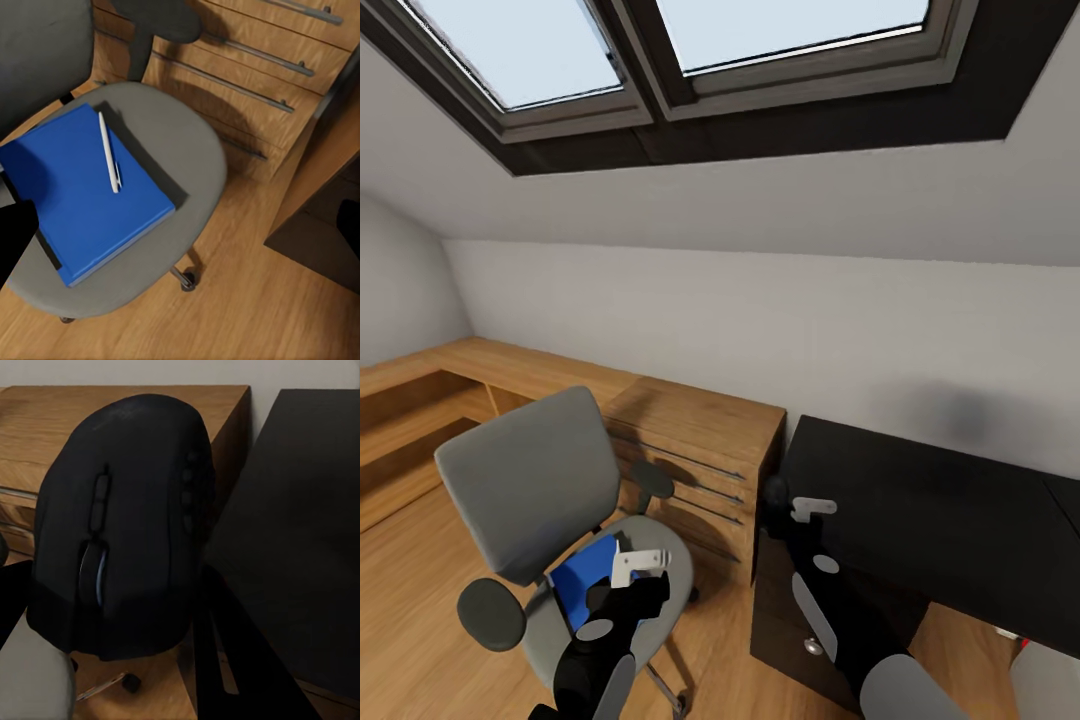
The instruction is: In the bedroom, organize the workspace by keeping the computer under the desk, ensuring the monitor is on the desk, placing the keyboard on the desk next to the monitor, placing the mouse on the desk next to the keyboard, moving the folder from the swivel chair onto the desk next to the mouse, stacking the notebook on top of the folder with the pen on top of the notebook, and positioning the swivel chair next to the desk.
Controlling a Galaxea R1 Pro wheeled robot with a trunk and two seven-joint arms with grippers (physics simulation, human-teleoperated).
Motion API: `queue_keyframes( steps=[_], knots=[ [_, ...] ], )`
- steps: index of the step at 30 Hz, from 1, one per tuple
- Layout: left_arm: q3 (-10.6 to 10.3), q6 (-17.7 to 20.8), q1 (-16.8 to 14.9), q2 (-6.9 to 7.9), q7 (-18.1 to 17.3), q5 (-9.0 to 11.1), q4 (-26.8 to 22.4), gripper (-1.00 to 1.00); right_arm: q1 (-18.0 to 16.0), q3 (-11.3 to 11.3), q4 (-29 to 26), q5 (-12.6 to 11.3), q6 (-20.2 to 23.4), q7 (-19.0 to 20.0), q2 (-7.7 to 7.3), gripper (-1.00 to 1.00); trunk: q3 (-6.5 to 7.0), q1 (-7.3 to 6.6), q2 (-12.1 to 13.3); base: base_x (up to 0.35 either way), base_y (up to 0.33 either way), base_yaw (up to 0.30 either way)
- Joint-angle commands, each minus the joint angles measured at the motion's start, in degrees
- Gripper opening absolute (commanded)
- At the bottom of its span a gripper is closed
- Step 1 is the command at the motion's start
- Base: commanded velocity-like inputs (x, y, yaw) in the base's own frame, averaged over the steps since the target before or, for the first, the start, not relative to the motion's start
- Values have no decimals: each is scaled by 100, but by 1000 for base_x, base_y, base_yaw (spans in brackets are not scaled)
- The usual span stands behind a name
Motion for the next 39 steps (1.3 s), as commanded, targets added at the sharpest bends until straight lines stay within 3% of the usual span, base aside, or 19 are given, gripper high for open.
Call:
queue_keyframes(
  steps=[1, 8, 12, 19, 30, 39],
  knots=[
    [-7, 12, -5, 1, 57, 60, -5, 100, -6, 30, 1, -79, -26, -40, -5, -100, -26, 23, -47, 0, 0, 0],
    [-6, 12, -5, 1, 57, 73, 27, 100, -6, 24, 1, -76, -29, -44, -9, -100, -26, 23, -47, 0, 0, 0],
    [6, 15, -5, 3, 53, 73, 306, 100, -6, 24, 1, -73, -34, -50, -13, -100, -26, 23, -47, 25, 0, 0],
    [5, 6, -5, 1, 62, 62, 425, 100, -6, 0, 25, -95, -13, -49, -13, -100, -26, 23, -47, 227, -10, 0],
    [-28, 4, -5, 1, 65, 58, 439, 100, -5, -360, 80, -108, 17, -49, -13, -100, -26, 23, -47, 201, -117, 0],
    [-33, 4, -5, -2, 65, 60, 431, 100, -34, -586, 637, -113, 18, -51, -13, -100, -26, 23, -47, 147, -114, 0]
  ],
)
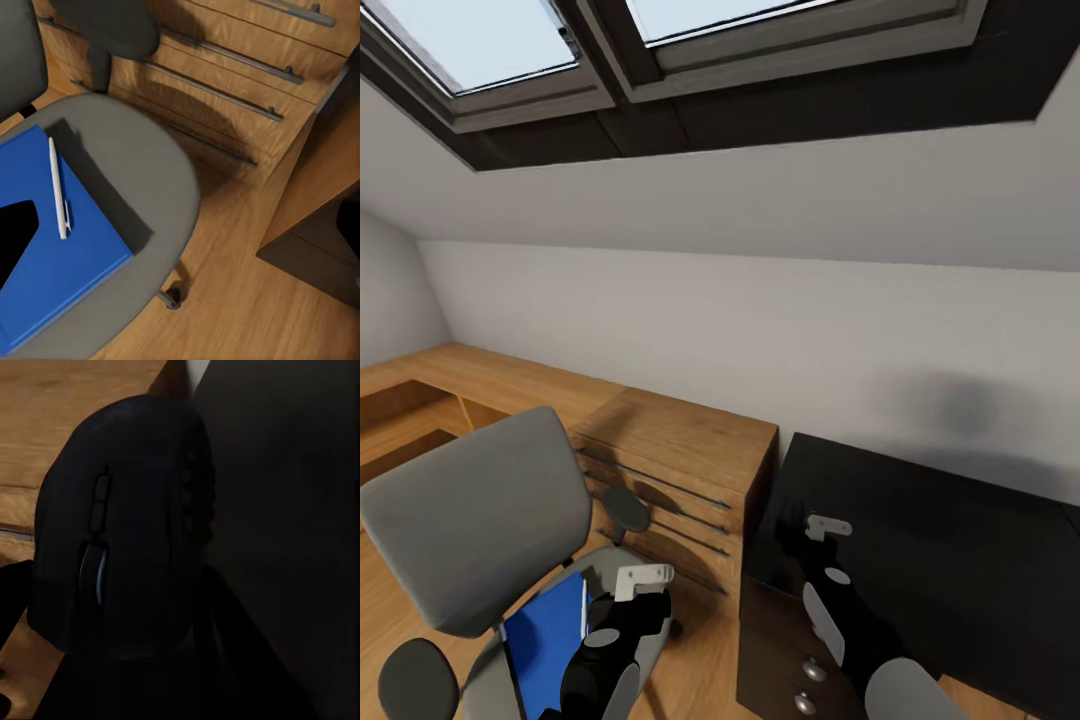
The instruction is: In the bedroom, organize the workspace by keeping the computer under the desk, ensuring the monitor is on the desk, placing the keyboard on the desk next to the monitor, placing the mouse on the desk next to the keyboard, moving the folder from the swivel chair onto the desk next to the mouse, stacking the notebook on top of the folder with the pen on top of the notebook, and positioning the swivel chair next to the desk.
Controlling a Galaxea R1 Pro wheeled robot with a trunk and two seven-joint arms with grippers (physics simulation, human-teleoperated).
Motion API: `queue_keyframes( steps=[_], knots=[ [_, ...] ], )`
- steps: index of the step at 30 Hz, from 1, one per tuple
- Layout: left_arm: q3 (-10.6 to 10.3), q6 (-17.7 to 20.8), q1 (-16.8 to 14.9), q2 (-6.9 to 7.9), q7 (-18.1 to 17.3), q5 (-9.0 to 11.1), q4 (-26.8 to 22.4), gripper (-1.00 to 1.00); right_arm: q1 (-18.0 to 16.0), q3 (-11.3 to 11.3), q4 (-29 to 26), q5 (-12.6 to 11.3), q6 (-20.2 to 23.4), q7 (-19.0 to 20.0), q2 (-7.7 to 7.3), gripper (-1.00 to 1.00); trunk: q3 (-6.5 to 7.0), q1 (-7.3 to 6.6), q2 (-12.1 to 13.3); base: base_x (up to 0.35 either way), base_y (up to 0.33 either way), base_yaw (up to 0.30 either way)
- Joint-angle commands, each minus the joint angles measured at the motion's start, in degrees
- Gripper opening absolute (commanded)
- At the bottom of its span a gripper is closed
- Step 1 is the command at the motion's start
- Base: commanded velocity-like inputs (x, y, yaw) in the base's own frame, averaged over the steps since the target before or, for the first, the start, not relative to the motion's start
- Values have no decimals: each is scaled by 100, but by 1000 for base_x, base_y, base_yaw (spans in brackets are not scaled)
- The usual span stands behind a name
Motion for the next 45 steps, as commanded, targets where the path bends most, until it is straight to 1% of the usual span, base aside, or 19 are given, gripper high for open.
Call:
queue_keyframes(
  steps=[1, 4, 8, 10, 15, 22, 24, 29, 45],
  knots=[
    [-8, 12, -5, 0, 57, 60, -9, 100, -6, 33, 32, -79, -22, -42, -5, -100, -7, 1, -5, 31, -25, 0],
    [-4, 12, -5, -3, 57, 62, -32, 100, -9, 22, 106, -81, -22, -41, -5, -100, -7, 1, -5, 18, -14, 0],
    [2, 10, -5, -13, 57, 68, -221, 100, -17, 15, 176, -82, -18, -47, -2, -100, -7, 1, -5, 5, -4, 0],
    [1, 8, -5, -14, 57, 69, -241, 100, -21, 14, 184, -82, -8, -50, 1, -100, -7, 1, -5, 1, 0, 0],
    [1, -111, -5, -22, 65, 69, -260, 100, -29, 7, 196, -82, 119, -130, 19, -100, -97, 111, -206, 0, 0, 0],
    [0, -128, -5, -23, 66, 69, -261, 100, -29, 5, 202, -100, 135, -137, 21, -100, -223, 264, -486, 0, 0, 0],
    [1, -128, -5, -23, 66, 69, -261, 100, -29, 5, 202, -130, 136, -133, 21, -100, -259, 308, -567, 0, 0, 0],
    [1, -128, -5, -23, 63, 69, -261, 100, -29, 12, 202, -298, 135, -109, 21, -100, -349, 418, -767, 0, 0, 0],
    [-2, -128, -5, -23, 63, 69, -261, 100, -29, 27, 202, -320, 132, -97, 29, -100, -636, 770, -1409, 0, 0, 0]
  ],
)
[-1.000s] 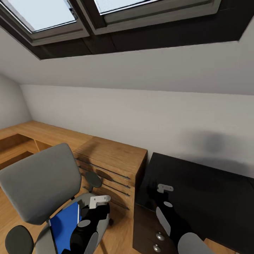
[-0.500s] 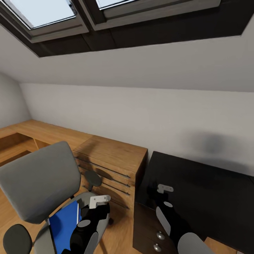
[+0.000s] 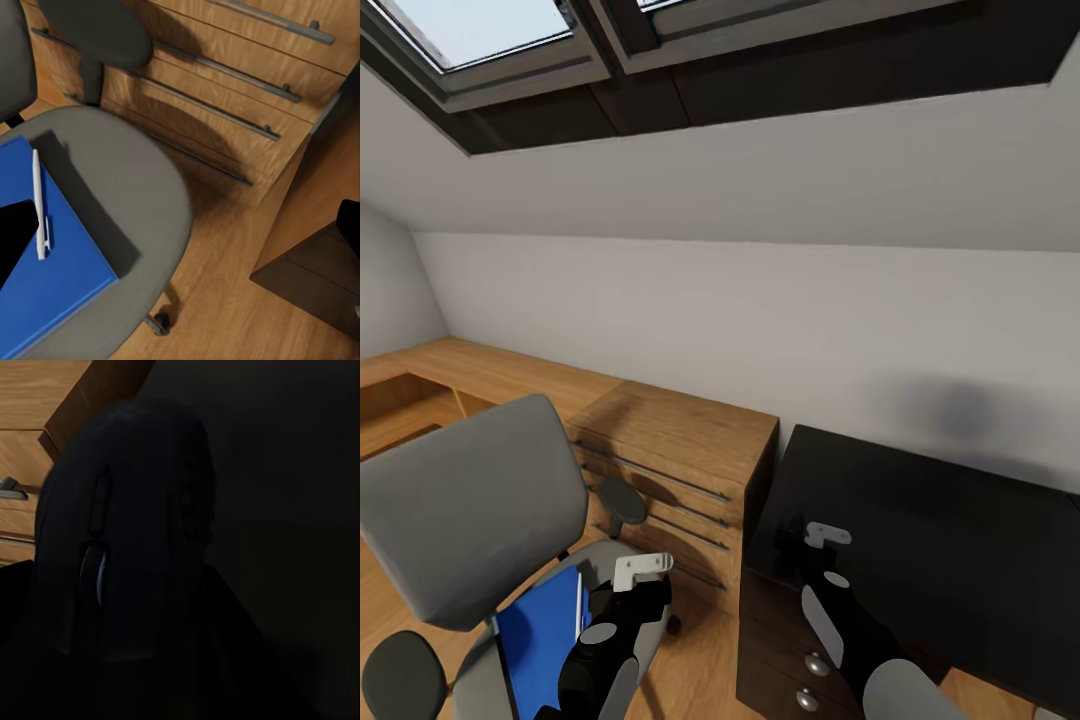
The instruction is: In the bedroom, organize the workspace by keeping the computer under the desk, ensuring the monitor is on the desk, placing the keyboard on the desk next to the monitor, placing the mouse on the desk next to the keyboard, moving the folder from the swivel chair onto the desk next to the mouse, stacking the notebook on top of the folder with the pen on top of the notebook, and positioning the swivel chair next to the desk.
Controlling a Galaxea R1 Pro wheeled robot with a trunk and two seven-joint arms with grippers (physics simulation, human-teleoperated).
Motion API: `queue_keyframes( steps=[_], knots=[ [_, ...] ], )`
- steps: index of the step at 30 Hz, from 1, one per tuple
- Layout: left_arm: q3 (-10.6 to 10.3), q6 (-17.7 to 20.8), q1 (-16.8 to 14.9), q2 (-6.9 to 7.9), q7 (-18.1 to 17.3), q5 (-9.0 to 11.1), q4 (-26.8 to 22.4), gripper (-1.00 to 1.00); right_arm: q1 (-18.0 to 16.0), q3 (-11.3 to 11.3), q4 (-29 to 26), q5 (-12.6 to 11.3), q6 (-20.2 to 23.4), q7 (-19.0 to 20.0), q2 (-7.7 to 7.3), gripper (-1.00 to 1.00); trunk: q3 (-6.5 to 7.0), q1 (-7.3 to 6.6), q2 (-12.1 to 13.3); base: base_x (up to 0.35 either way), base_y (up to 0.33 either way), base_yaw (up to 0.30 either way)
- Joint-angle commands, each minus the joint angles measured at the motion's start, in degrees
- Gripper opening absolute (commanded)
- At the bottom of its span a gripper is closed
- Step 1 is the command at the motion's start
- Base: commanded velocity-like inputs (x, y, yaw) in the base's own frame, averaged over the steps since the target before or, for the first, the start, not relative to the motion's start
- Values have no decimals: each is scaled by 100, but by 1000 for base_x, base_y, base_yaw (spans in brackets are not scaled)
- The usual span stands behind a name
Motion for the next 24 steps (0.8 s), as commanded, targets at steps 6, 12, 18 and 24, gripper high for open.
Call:
queue_keyframes(
  steps=[6, 12, 18, 24],
  knots=[
    [-9, 12, -5, 1, 54, 60, -5, 100, -4, 64, -4, -80, -10, -31, -4, -100, -115, 133, -247, 0, 0, 0],
    [-7, 12, -5, 1, 56, 60, -4, 100, -4, 82, 21, -73, -11, 195, -1, -100, -223, 265, -487, 0, 0, 0],
    [-9, 12, -5, 1, 52, 60, -1, 100, -4, 89, 31, -71, -19, 263, 4, -100, -330, 396, -728, 0, 0, 0],
    [-6, 12, -5, 6, 46, 64, 2, 100, -4, 96, 31, -64, -28, 264, 11, -100, -366, 440, -808, 0, 0, 0]
  ],
)
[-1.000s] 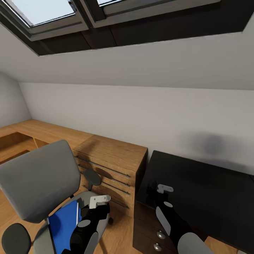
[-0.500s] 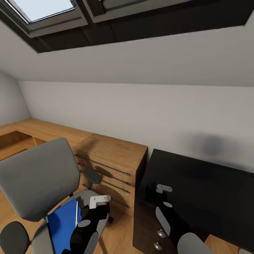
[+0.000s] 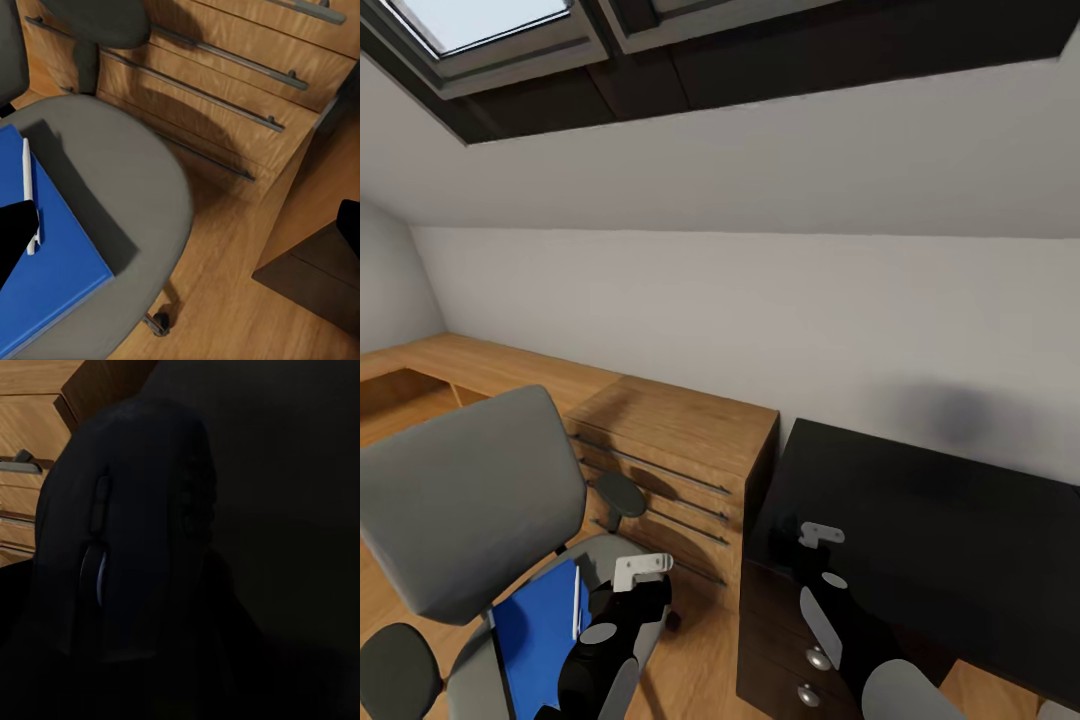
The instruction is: In the bedroom, organize the workspace by keeping the computer under the desk, ensuring the monitor is on the desk, placing the keyboard on the desk next to the monitor, placing the mouse on the desk next to the keyboard, moving the folder from the swivel chair onto the desk next to the mouse, stacking the notebook on top of the folder with the pen on top of the notebook, and positioning the swivel chair next to the desk.
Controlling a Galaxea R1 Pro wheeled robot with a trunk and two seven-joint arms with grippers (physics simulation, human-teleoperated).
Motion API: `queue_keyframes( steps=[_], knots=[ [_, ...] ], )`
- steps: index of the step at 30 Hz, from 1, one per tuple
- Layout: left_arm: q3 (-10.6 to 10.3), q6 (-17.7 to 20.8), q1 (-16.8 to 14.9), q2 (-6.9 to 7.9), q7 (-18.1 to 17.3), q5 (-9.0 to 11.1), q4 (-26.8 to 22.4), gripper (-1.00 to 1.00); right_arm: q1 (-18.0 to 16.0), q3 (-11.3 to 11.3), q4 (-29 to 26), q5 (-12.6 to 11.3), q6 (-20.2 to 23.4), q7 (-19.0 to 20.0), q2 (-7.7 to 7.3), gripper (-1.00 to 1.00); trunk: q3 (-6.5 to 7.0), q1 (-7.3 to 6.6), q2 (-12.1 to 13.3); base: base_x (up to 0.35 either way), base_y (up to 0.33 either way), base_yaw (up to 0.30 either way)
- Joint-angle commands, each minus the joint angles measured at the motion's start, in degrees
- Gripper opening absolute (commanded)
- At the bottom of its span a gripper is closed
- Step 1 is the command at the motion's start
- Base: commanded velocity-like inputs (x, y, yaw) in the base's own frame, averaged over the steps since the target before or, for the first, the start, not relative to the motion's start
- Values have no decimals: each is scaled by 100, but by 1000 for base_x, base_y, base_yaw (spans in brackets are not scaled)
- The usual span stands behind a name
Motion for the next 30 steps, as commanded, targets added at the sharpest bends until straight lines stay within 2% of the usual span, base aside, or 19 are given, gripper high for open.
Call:
queue_keyframes(
  steps=[1, 27, 28, 30],
  knots=[
    [-7, 12, -5, 4, 55, 62, -6, 100, -4, 42, -3, -80, -8, -48, -4, -100, -6, 0, -4, 0, 0, 0],
    [3, 11, -5, 23, 43, 74, 30, 100, -4, 43, -3, -62, -9, -55, -3, -100, -6, 0, -4, 0, 31, 0],
    [3, 11, -5, 22, 43, 74, 30, 100, -4, 42, -3, -60, -9, -65, -3, 100, -6, 0, -4, 0, 0, 0],
    [2, 10, -5, 22, 43, 74, 30, 100, -4, 36, -10, -55, -9, -78, -3, 100, -6, 0, -4, 0, 0, 0]
  ],
)
